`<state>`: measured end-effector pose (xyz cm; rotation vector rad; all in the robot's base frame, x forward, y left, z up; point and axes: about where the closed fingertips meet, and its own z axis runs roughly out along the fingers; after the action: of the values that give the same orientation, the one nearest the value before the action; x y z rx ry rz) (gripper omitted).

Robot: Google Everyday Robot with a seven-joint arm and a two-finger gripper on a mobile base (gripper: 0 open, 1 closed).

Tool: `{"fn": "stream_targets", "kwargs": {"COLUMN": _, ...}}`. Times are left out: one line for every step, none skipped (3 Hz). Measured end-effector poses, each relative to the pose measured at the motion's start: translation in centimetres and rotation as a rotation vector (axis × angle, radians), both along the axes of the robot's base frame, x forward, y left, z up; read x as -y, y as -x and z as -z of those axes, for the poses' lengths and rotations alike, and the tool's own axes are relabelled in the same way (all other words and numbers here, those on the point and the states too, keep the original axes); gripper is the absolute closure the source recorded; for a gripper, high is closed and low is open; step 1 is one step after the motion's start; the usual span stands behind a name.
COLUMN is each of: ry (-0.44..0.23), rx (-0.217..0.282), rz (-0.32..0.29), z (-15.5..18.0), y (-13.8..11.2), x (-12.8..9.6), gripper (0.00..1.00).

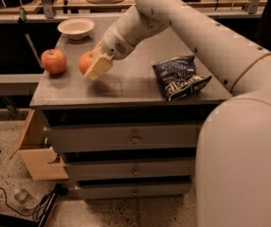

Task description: Move orange near apple

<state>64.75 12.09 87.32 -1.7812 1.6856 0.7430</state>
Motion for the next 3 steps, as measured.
{"fn": "stream_targets", "kwargs": {"ry": 0.013, "rx": -0.059, "rz": 0.021, "z": 3.71, "y": -2.48, "x": -1.01, "gripper": 0.98}}
{"fn": "stream_targets", "kwargs": {"ry": 0.013, "rx": -0.059, "rz": 0.021, "z": 3.05, "y": -2.48, "x": -1.01, "gripper": 0.77}}
{"fn": "stream_targets", "kwargs": {"ry": 0.013, "rx": -0.063, "rz": 0.018, "z": 3.25, "y": -2.42, "x": -1.23, "gripper": 0.54}}
